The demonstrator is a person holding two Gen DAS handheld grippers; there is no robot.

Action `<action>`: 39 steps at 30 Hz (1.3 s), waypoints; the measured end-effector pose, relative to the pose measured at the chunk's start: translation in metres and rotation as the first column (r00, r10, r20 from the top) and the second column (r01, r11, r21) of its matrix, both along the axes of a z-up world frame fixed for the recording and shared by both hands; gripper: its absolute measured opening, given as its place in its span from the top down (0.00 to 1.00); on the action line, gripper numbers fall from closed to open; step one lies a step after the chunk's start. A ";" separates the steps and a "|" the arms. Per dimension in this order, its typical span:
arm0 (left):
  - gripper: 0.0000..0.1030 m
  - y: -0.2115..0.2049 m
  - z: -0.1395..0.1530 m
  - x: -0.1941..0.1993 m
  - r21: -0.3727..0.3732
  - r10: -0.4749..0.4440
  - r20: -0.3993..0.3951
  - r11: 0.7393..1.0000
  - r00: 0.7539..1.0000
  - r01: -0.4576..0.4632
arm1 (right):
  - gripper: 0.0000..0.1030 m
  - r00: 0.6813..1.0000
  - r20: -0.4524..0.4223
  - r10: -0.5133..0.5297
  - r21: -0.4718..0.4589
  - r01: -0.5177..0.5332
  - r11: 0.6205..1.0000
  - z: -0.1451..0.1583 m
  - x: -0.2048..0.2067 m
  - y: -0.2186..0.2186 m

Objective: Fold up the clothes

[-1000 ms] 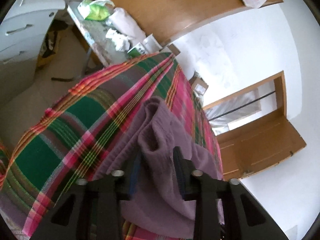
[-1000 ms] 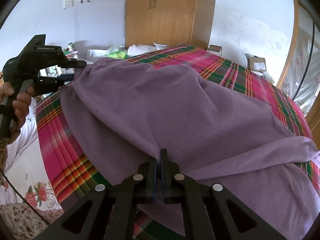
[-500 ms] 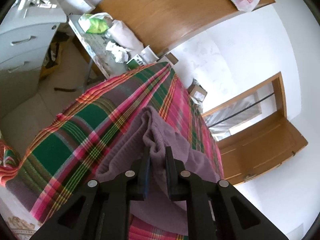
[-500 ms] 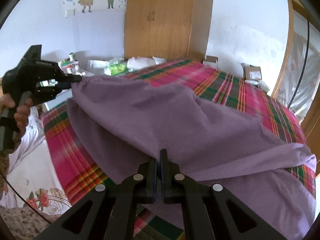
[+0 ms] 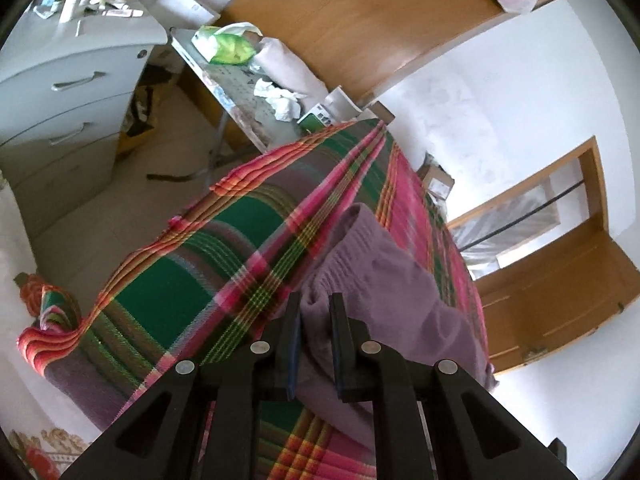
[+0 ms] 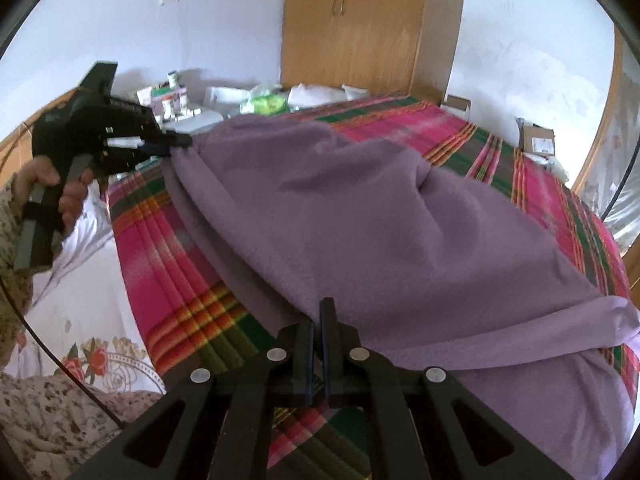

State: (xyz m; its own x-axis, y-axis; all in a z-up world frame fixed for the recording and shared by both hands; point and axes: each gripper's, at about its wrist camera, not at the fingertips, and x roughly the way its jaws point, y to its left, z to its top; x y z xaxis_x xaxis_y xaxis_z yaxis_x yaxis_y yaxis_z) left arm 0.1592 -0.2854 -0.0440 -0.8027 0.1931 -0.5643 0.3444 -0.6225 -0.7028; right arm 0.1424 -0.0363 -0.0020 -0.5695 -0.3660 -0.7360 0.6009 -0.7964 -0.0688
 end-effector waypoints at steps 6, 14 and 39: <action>0.84 0.003 0.002 -0.002 -0.048 0.002 0.025 0.999 1.000 -0.001 | 0.94 1.000 0.021 0.015 0.012 -0.016 1.000 -0.006 0.000 -0.002; 0.83 0.016 0.021 0.009 -0.130 0.021 0.035 0.991 0.999 -0.016 | 0.92 0.999 0.048 0.006 -0.078 -0.003 0.997 0.007 -0.001 0.013; 0.77 0.169 0.056 -0.034 -0.320 -0.502 -0.052 0.827 0.863 0.462 | 0.80 0.795 0.140 -0.590 -0.252 0.605 0.755 0.019 -0.020 0.236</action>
